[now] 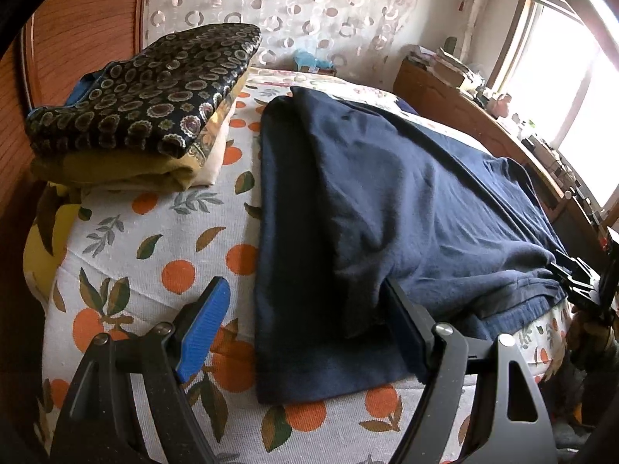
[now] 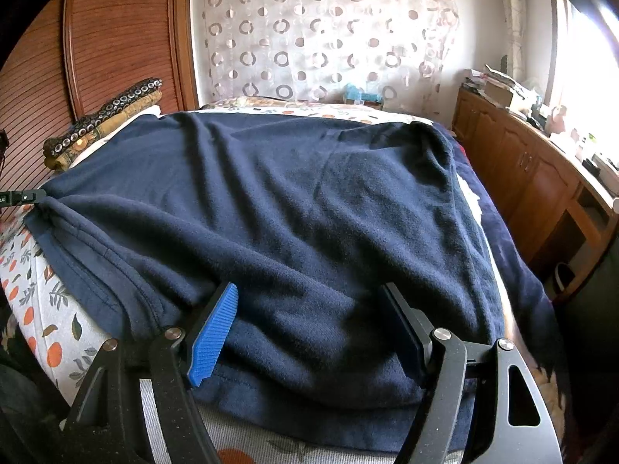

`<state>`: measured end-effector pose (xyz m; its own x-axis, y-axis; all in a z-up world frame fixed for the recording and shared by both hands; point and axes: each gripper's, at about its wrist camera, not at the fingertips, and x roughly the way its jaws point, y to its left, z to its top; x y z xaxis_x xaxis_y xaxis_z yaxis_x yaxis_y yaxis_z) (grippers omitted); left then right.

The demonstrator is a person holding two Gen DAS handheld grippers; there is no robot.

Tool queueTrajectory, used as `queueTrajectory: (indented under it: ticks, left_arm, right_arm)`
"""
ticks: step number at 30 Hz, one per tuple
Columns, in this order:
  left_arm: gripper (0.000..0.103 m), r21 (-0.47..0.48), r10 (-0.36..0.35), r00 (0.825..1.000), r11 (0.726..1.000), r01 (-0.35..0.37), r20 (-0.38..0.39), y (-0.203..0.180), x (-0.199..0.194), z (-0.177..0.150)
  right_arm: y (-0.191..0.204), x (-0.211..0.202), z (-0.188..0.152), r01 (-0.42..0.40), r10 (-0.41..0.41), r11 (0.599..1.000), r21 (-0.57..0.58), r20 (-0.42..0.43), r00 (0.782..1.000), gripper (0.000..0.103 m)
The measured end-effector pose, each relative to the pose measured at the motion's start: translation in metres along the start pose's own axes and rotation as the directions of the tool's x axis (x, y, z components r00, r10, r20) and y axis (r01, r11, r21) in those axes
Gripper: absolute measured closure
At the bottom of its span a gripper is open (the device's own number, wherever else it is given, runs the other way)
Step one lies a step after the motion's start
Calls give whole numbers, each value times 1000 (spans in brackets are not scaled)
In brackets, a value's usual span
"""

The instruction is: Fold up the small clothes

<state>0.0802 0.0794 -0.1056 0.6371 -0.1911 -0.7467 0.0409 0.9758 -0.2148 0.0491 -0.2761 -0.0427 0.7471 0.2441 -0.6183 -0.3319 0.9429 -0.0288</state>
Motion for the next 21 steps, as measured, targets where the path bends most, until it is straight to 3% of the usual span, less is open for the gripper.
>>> queueTrajectory:
  ticks: [1, 3, 5, 7, 9, 11, 13, 21]
  left_arm:
    - [24, 8, 6, 1000, 1000, -6, 1, -1, 0, 0]
    - [33, 29, 9, 1000, 1000, -9, 5, -4, 1, -2]
    - [50, 47, -12, 1000, 999, 12, 3, -8, 1, -2]
    - [56, 62, -10, 1000, 998, 10, 1, -11, 3, -2]
    - [68, 84, -14, 1000, 996, 14, -4, -17, 5, -1]
    - [89, 97, -45, 999, 994, 45, -10, -22, 5, -1]
    - [93, 133, -26, 999, 991, 23, 27, -30, 0, 0]
    - [93, 154, -116, 981, 984, 92, 156, -52, -38, 18]
  right_arm:
    - [0, 0, 0, 0, 0, 1000, 0, 0, 1000, 27]
    - [0, 0, 0, -1, 1, 1000, 0, 2, 1000, 27]
    - [0, -1, -1, -2, 2, 1000, -2, 3, 1000, 27]
    - [0, -1, -1, 0, 0, 1000, -2, 4, 1000, 27]
    - [1, 0, -1, -1, 1, 1000, -2, 5, 1000, 27]
    - [1, 0, -1, -1, 1, 1000, -2, 5, 1000, 27]
    - [0, -1, -1, -1, 1, 1000, -3, 7, 1000, 27]
    - [1, -1, -2, -1, 1, 1000, -2, 11, 1000, 27]
